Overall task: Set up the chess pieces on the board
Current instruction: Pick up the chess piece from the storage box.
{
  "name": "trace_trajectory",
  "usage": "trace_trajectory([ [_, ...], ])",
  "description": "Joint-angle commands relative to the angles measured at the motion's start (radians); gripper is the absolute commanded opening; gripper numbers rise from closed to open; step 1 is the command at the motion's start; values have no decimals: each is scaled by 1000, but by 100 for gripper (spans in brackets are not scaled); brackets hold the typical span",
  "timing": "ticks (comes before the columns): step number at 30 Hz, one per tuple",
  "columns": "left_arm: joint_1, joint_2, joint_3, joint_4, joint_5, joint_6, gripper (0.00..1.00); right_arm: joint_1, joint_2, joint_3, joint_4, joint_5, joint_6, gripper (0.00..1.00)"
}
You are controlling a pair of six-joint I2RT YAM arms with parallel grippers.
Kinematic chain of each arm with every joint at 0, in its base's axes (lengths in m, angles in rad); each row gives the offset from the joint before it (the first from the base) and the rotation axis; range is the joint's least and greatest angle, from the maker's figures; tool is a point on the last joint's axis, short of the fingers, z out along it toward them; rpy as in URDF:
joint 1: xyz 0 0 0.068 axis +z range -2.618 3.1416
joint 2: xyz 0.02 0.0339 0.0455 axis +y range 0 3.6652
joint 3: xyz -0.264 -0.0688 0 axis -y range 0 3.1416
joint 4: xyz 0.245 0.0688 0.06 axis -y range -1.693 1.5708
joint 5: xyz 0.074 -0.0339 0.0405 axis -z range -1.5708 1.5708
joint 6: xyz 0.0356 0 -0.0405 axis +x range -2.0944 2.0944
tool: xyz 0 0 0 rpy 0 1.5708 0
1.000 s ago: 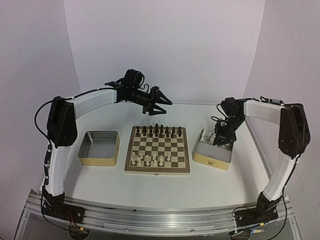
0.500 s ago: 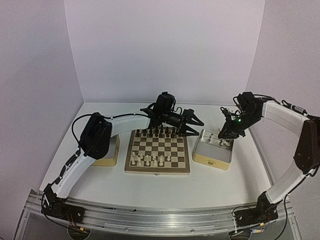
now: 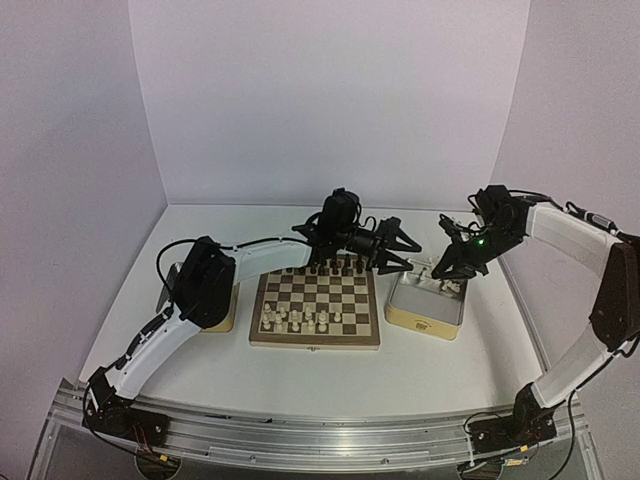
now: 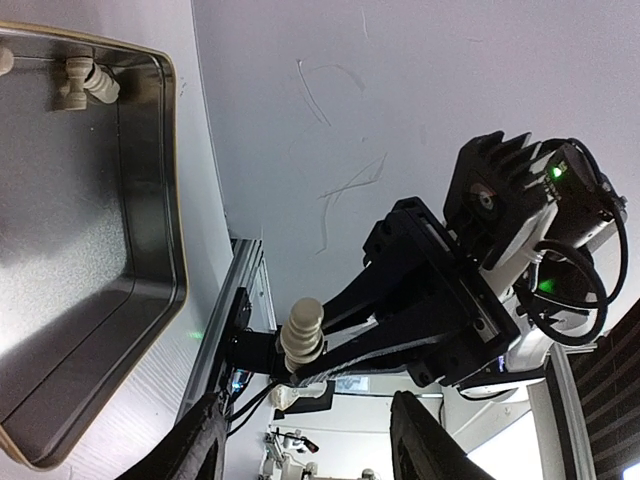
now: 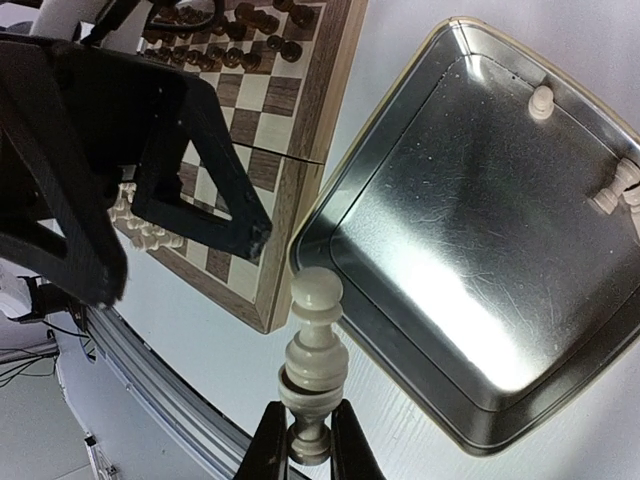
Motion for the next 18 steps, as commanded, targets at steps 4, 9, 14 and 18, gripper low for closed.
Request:
trace_trajectory([
  [4,-19,54,59,82,-45,-15,55,0,5,31,-20,-17,-33,0],
  [9,-20,61,45,103,-60,-14,55,0,38,48,-20,-28,-34,0],
  [14,-20,75,54,153,-65,-49,55,14,56,57,-21,-41,-34,0],
  [18,-25,90,67,168,-60,-70,56,22,64,67,-23,-49,-34,0],
])
